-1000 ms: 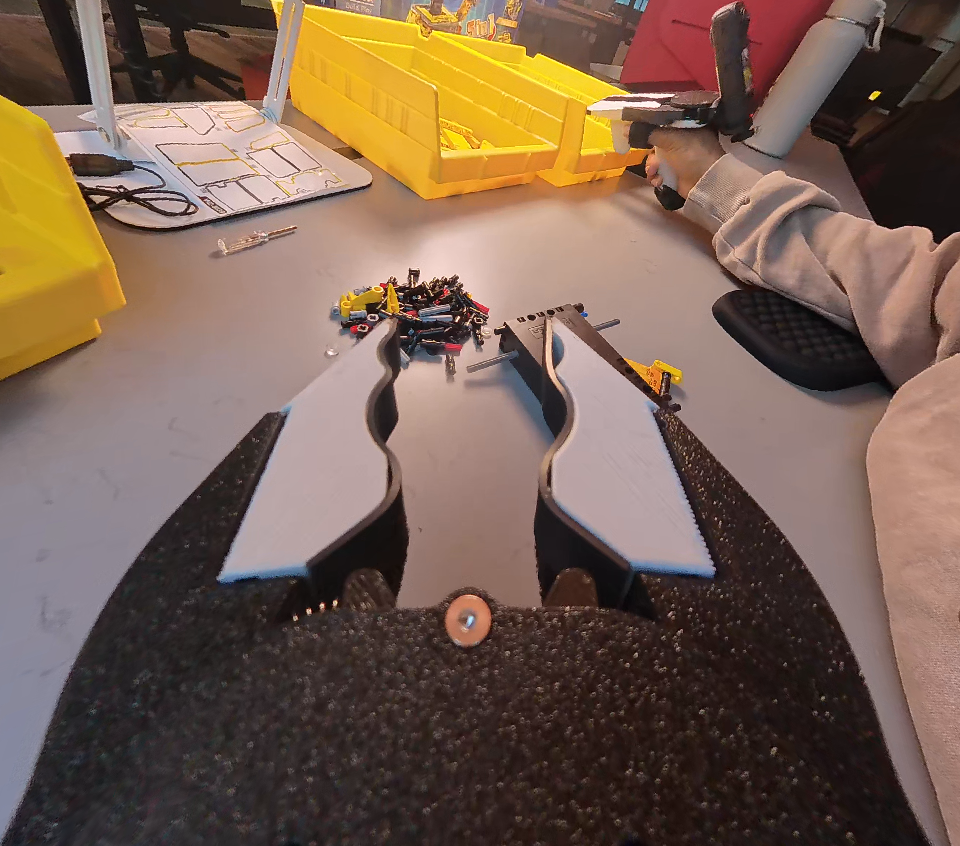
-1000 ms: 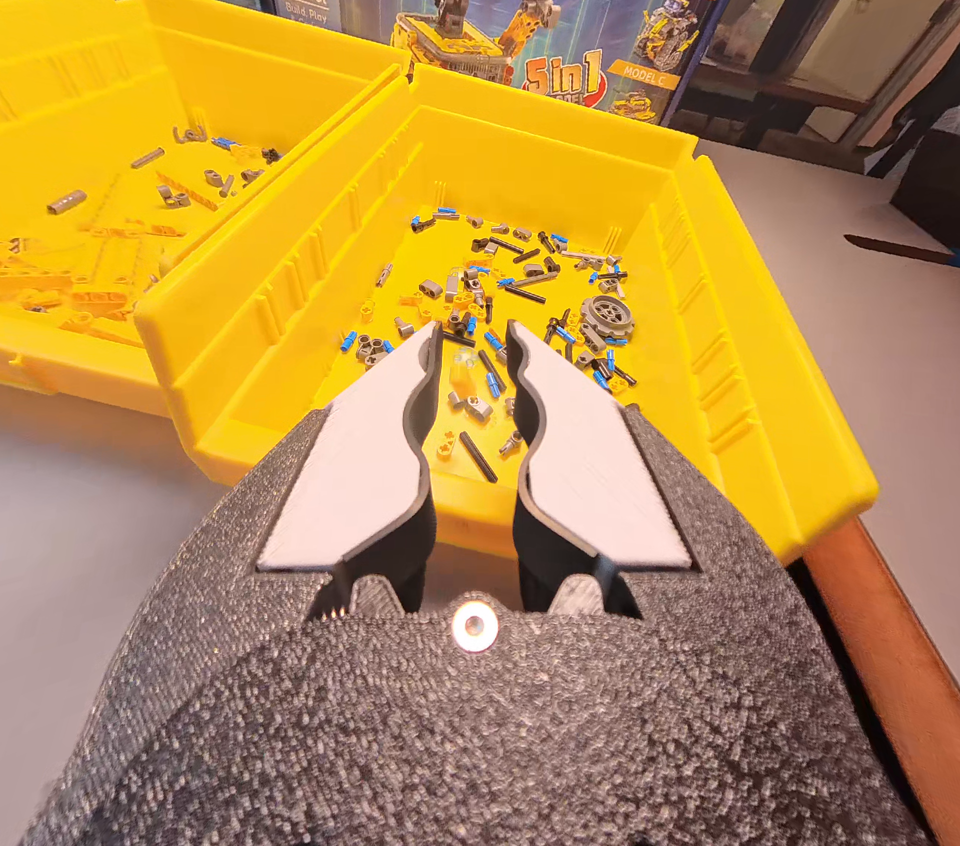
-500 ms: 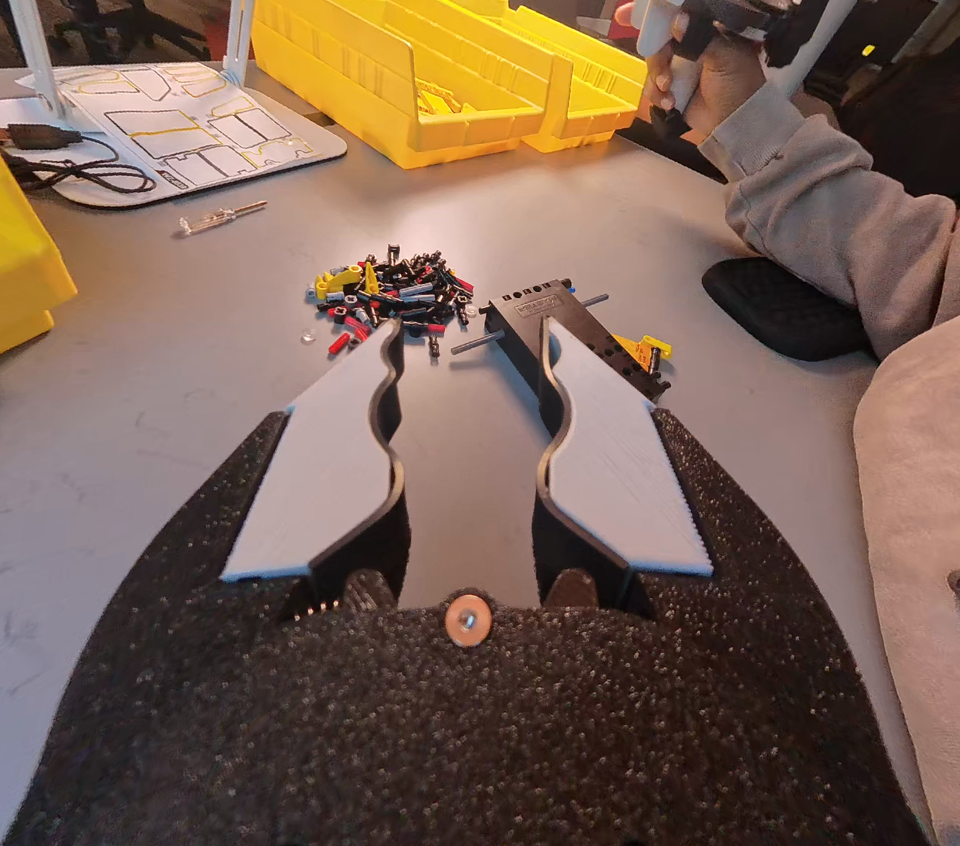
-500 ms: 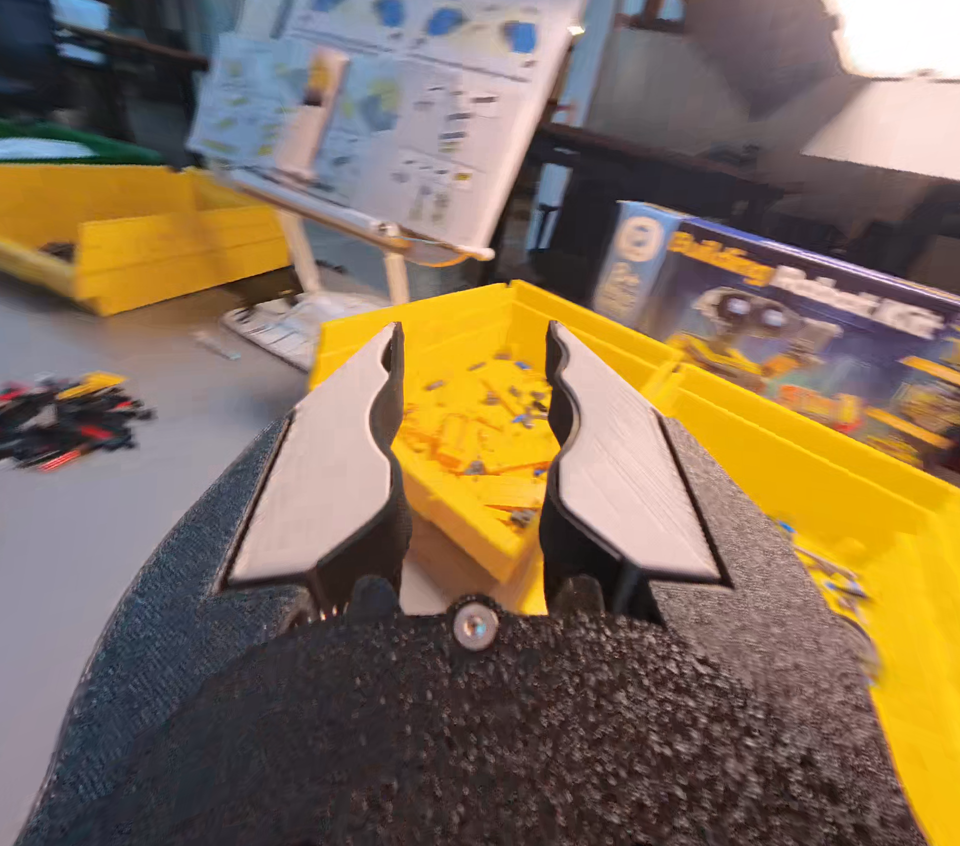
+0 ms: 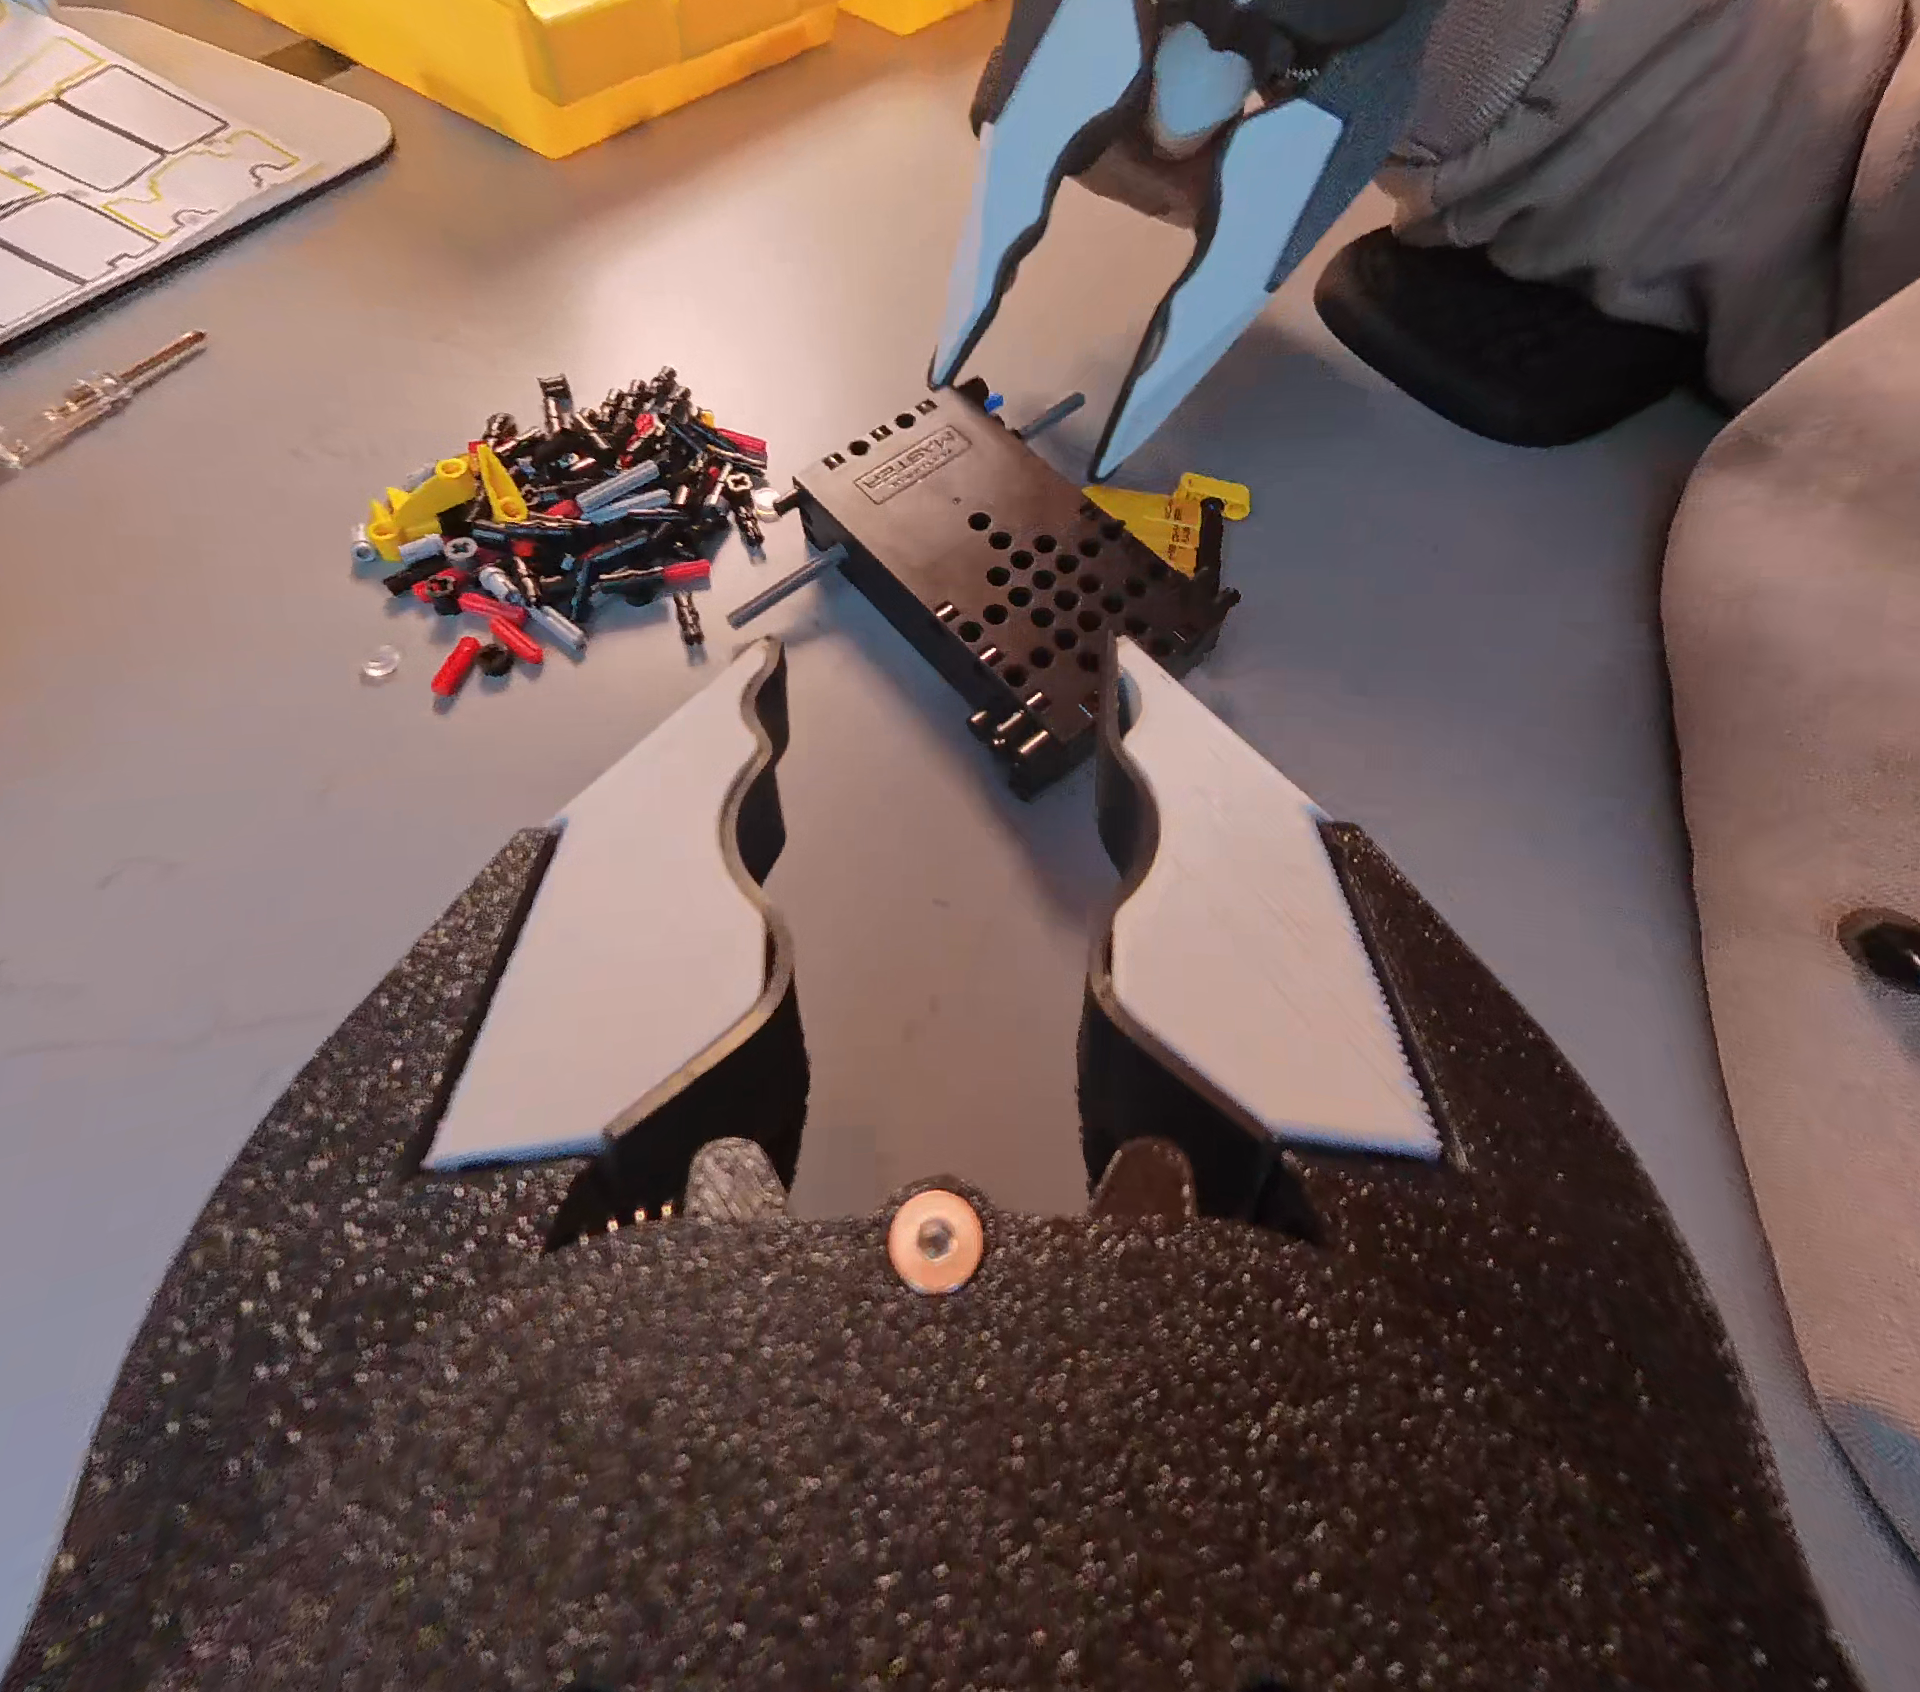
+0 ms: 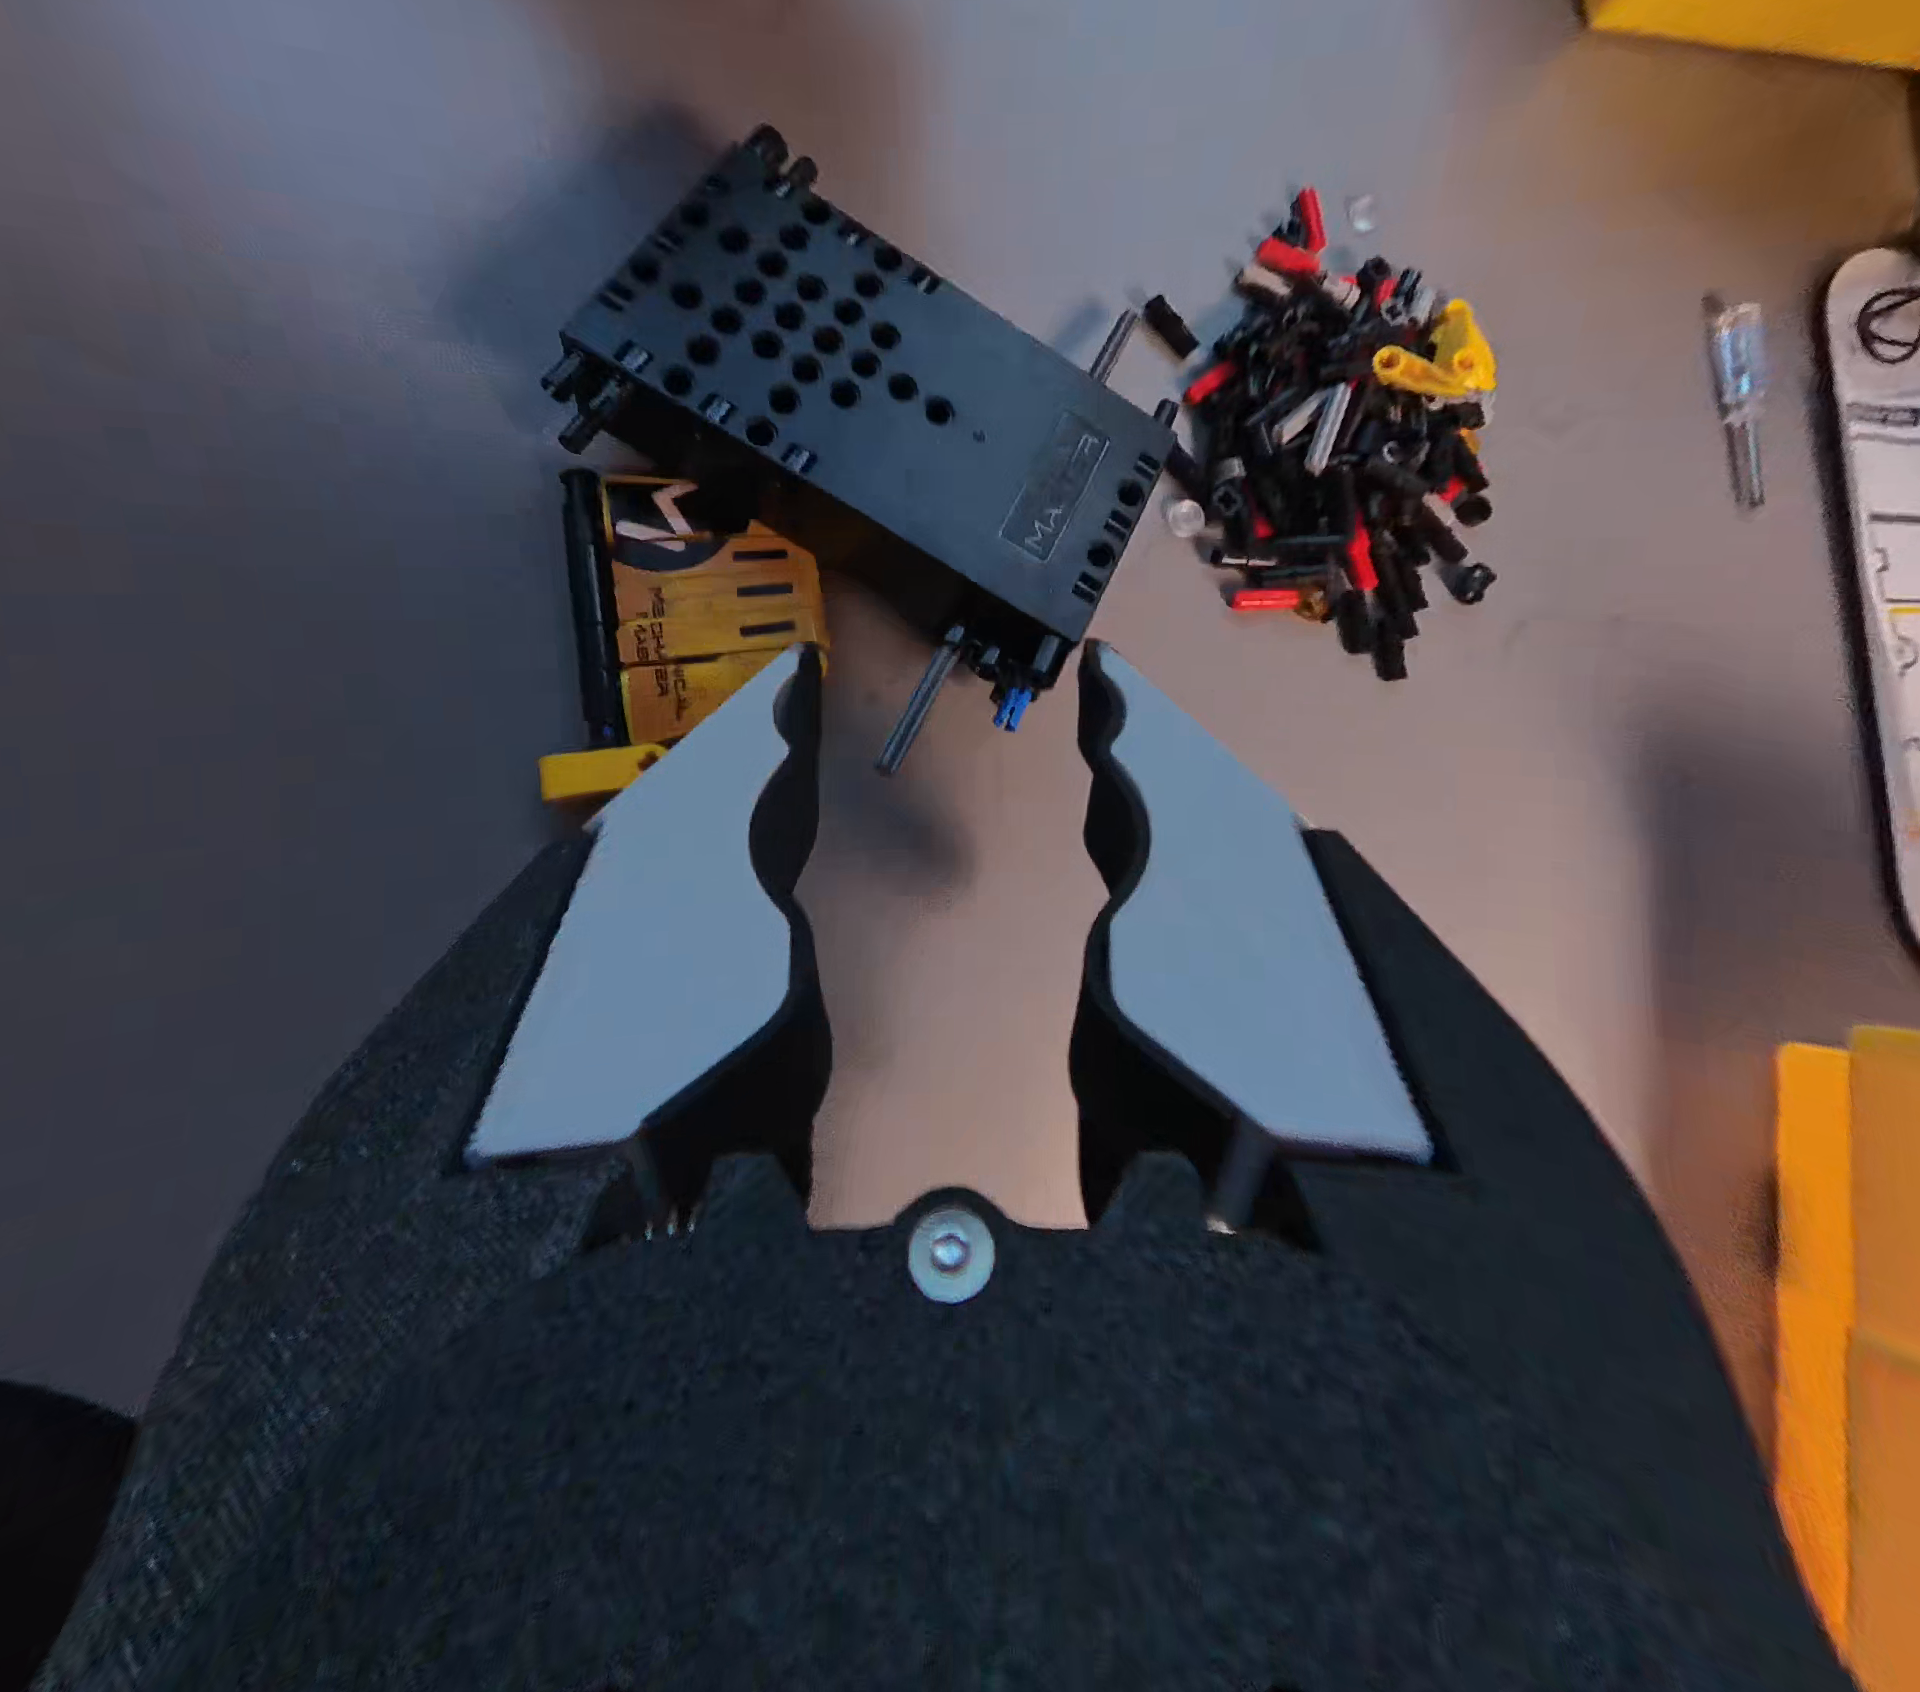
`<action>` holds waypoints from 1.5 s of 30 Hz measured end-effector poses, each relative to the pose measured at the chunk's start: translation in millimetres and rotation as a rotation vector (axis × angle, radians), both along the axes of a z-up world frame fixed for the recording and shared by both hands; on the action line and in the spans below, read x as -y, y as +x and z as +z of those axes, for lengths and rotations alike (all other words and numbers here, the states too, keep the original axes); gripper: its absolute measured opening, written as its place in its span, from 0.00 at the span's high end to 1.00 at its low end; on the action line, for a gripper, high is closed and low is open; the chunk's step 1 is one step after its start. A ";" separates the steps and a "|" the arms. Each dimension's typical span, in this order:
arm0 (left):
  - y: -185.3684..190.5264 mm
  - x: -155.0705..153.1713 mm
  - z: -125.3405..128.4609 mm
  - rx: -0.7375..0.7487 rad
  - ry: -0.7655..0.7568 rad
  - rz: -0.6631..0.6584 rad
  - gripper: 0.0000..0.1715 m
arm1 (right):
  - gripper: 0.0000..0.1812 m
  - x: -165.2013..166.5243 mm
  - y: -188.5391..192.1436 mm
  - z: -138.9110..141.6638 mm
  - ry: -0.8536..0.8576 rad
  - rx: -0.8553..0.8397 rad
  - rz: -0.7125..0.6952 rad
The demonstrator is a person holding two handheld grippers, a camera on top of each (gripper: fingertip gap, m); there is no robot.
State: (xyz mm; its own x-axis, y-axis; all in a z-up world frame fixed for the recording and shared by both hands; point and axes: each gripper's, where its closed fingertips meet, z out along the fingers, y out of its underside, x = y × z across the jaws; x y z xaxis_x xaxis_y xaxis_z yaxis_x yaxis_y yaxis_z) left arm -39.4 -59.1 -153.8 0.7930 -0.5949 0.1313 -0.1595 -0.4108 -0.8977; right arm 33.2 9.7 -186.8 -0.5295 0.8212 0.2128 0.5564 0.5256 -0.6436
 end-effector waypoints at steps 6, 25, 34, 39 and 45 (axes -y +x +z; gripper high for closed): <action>10.4 4.9 -11.7 -0.111 -0.011 -0.046 0.66 | 0.84 -7.6 1.9 -3.3 -0.030 0.010 -0.027; -11.8 3.9 16.2 0.163 0.001 0.019 0.68 | 0.88 24.2 -36.5 34.9 0.045 -0.334 0.026; 18.4 12.0 20.6 0.513 -0.200 -0.171 0.53 | 1.00 72.1 -42.1 80.6 0.112 -0.628 0.157; 23.8 14.2 19.0 0.485 -0.206 -0.211 1.00 | 0.92 72.1 -39.7 62.3 0.081 -0.525 0.166; 15.7 15.8 8.9 0.331 -0.170 -0.151 1.00 | 0.89 73.1 -28.5 34.8 -0.061 -0.318 0.190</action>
State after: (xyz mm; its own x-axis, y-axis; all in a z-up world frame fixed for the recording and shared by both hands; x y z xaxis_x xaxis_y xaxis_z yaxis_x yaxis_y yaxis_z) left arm -23.7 -74.9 -144.9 0.5967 -0.6492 0.4716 0.0568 -0.5521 -0.8319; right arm 4.7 -63.4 -152.0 -0.5888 0.7312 0.3446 0.2200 0.5553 -0.8020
